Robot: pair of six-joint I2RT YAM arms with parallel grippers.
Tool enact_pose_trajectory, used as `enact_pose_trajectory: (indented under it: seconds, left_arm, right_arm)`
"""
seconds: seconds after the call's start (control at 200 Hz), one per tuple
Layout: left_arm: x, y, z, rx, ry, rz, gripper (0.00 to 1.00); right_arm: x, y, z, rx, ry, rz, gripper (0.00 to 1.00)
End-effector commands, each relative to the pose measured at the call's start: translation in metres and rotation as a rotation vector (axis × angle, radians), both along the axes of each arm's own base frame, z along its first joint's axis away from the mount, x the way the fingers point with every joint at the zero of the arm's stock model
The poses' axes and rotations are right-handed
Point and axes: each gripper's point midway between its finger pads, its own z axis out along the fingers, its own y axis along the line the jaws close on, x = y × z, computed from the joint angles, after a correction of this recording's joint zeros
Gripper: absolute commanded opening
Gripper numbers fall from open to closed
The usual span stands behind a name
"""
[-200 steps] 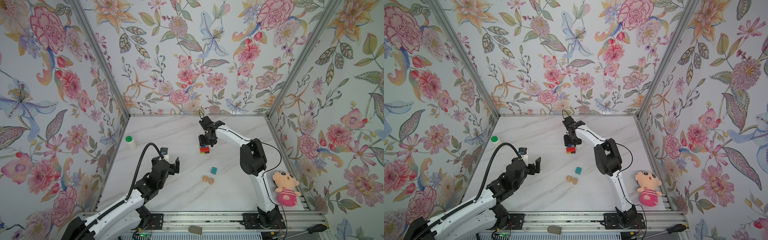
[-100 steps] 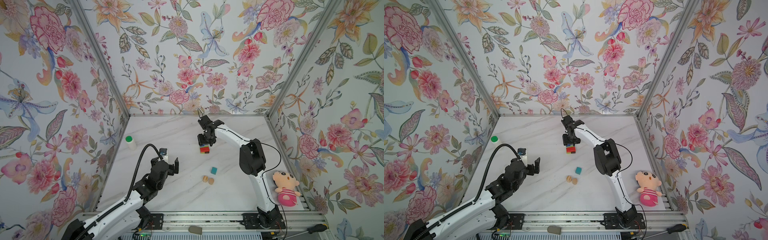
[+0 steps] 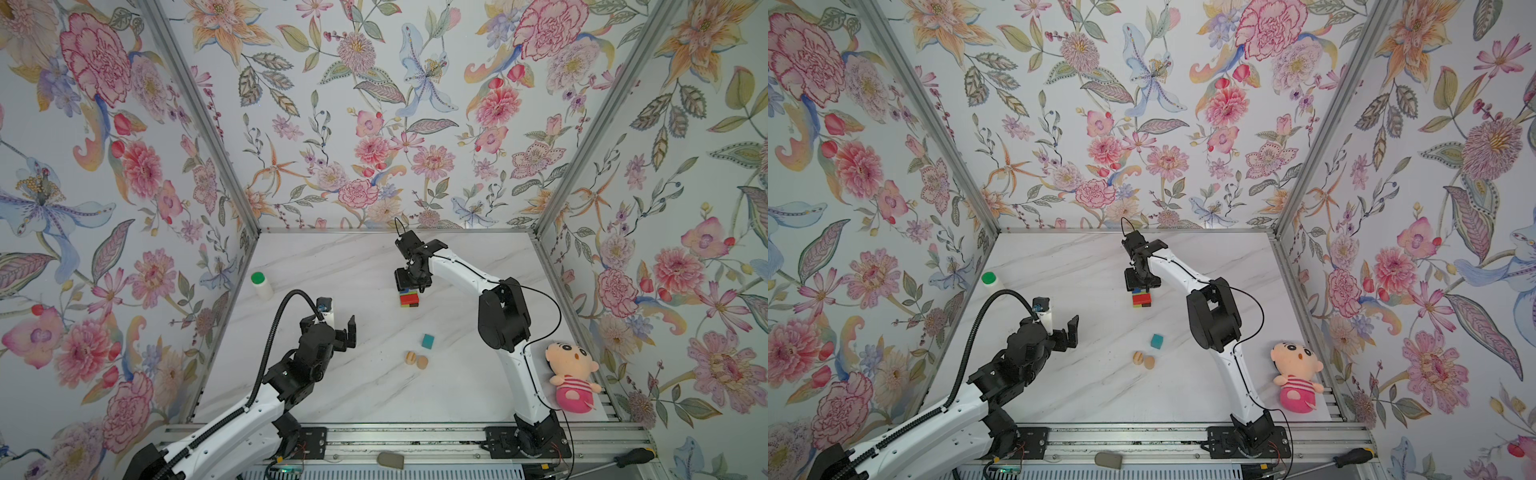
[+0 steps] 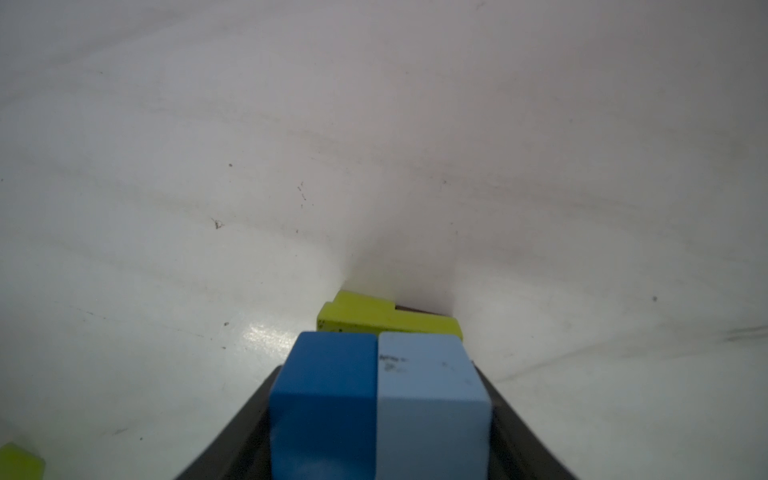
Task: Build the wood block tower
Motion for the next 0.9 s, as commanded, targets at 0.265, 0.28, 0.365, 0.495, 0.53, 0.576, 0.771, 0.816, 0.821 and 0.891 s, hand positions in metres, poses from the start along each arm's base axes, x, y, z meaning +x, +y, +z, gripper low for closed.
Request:
enact_pose_trajectory:
  seconds: [0.265, 0.28, 0.365, 0.495, 0.53, 0.576, 0.771, 0.816, 0.821, 0.891]
  left_arm:
    - [0.000, 0.005, -0.005, 0.002, 0.008, 0.012, 0.99]
    - [0.000, 0.005, -0.005, 0.003, 0.009, 0.013, 0.99]
    - [0.000, 0.005, -0.004, 0.003, 0.007, 0.011, 0.99]
    - [0.001, 0.004, -0.001, 0.002, 0.003, 0.010, 0.99]
    - [0.001, 0.004, -0.001, 0.002, 0.002, 0.010, 0.99]
    - [0.001, 0.004, 0.003, -0.003, -0.004, 0.008, 0.99]
    - [0.000, 0.000, 0.011, -0.034, -0.015, -0.009, 0.99]
    - [-0.001, -0.002, 0.013, -0.047, -0.015, -0.018, 0.99]
    - [-0.001, -0.002, 0.013, -0.048, -0.015, -0.017, 0.99]
    - [-0.003, -0.004, 0.013, -0.070, -0.005, -0.027, 0.99]
  right_arm:
    - [-0.001, -0.004, -0.012, -0.026, 0.028, -0.013, 0.75]
    - [-0.001, -0.004, -0.011, -0.027, 0.027, -0.013, 0.75]
    - [0.000, -0.004, -0.004, -0.020, 0.014, -0.013, 0.78]
    - [0.001, -0.005, 0.017, -0.009, -0.025, -0.012, 0.82]
    - [0.002, -0.006, 0.025, -0.004, -0.042, -0.014, 0.83]
    - [0.000, -0.008, 0.035, -0.002, -0.058, -0.017, 0.83]
    - [-0.013, -0.021, 0.074, 0.005, -0.119, -0.033, 0.84]
    - [-0.018, -0.025, 0.080, 0.006, -0.125, -0.038, 0.84]
    - [-0.019, -0.025, 0.081, 0.006, -0.127, -0.038, 0.84]
    - [-0.031, -0.034, 0.084, -0.008, -0.123, -0.046, 0.82]
